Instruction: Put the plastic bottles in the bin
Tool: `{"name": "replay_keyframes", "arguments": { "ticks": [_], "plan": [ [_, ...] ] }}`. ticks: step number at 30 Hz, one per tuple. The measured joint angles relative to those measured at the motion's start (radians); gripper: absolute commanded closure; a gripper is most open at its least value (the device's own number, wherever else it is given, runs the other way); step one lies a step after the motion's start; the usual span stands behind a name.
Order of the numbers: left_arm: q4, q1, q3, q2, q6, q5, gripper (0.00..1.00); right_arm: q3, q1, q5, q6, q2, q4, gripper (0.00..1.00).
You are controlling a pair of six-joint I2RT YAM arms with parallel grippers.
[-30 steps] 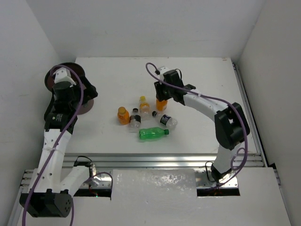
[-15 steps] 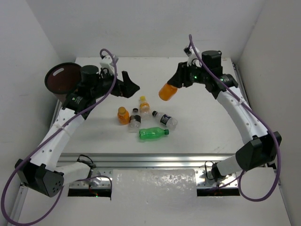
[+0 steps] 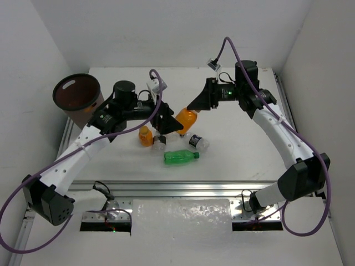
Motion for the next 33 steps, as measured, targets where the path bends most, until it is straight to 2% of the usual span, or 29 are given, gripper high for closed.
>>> {"name": "replay_keyframes", "arguments": {
  "ticks": [2,4,5,6,7,8,9,10,11,12,13,16,19,21,24,25,28,30,32,33],
  "plan": [
    [0.016,-0.024,0.002,0.031,-0.005,0.006,0.01,-0.006,0.007,-0.022,0.022,0.0,0.025,0.82],
    [0.026,-0.07,0.01,0.079,-0.006,0.002,0.14,-0.013,0.019,-0.043,0.044,0.0,0.055,0.82],
    [0.03,-0.093,0.012,0.101,-0.009,0.0,0.25,-0.017,0.023,-0.048,0.052,-0.001,0.068,0.82],
    [0.03,-0.117,0.015,0.123,-0.01,-0.003,0.52,-0.021,0.026,-0.053,0.058,-0.002,0.08,0.82],
    [0.028,-0.131,0.016,0.138,-0.017,-0.008,0.66,-0.027,0.027,-0.056,0.063,-0.005,0.087,0.82],
    [0.027,-0.142,0.018,0.148,-0.019,-0.017,0.85,-0.032,0.027,-0.053,0.056,-0.01,0.08,0.82],
    [0.026,-0.145,0.024,0.153,-0.019,-0.031,0.93,-0.042,0.023,-0.053,0.058,-0.014,0.089,0.75],
    [0.019,-0.15,0.033,0.156,-0.016,-0.048,0.98,-0.043,0.022,-0.052,0.055,-0.017,0.095,0.65],
    [0.01,-0.15,0.04,0.157,-0.016,-0.063,1.0,-0.045,0.02,-0.044,0.055,-0.021,0.098,0.25],
    [0.004,-0.152,0.048,0.156,-0.016,-0.082,1.0,-0.047,0.018,-0.04,0.056,-0.027,0.102,0.24],
    [-0.001,-0.156,0.061,0.156,-0.021,-0.131,1.0,-0.056,0.01,-0.023,0.056,-0.038,0.109,0.01],
    [-0.045,-0.146,0.116,0.153,-0.047,-0.348,1.0,-0.122,-0.031,0.053,0.076,-0.094,0.121,0.01],
    [-0.105,-0.065,0.195,0.153,-0.118,-0.57,1.0,-0.194,-0.092,0.171,0.085,-0.151,0.109,0.01],
    [-0.137,0.077,0.238,0.152,-0.177,-0.677,1.0,-0.243,-0.123,0.266,0.08,-0.19,0.089,0.01],
    [-0.188,0.353,0.266,0.151,-0.251,-0.838,1.0,-0.288,-0.14,0.385,0.056,-0.227,0.045,0.01],
    [-0.21,0.438,0.271,0.151,-0.269,-0.893,0.97,-0.301,-0.139,0.406,0.047,-0.239,0.034,0.01],
    [-0.265,0.614,0.301,0.156,-0.304,-0.978,0.96,-0.328,-0.138,0.45,0.02,-0.258,0.016,0.01],
    [-0.286,0.678,0.347,0.182,-0.316,-1.012,0.96,-0.349,-0.136,0.468,0.008,-0.267,0.012,0.01],
    [-0.293,0.715,0.407,0.233,-0.326,-1.018,0.89,-0.368,-0.135,0.478,-0.001,-0.268,0.013,0.01],
    [-0.293,0.725,0.443,0.271,-0.33,-1.017,0.7,-0.378,-0.135,0.48,-0.007,-0.268,0.013,0.01]
  ]
}}
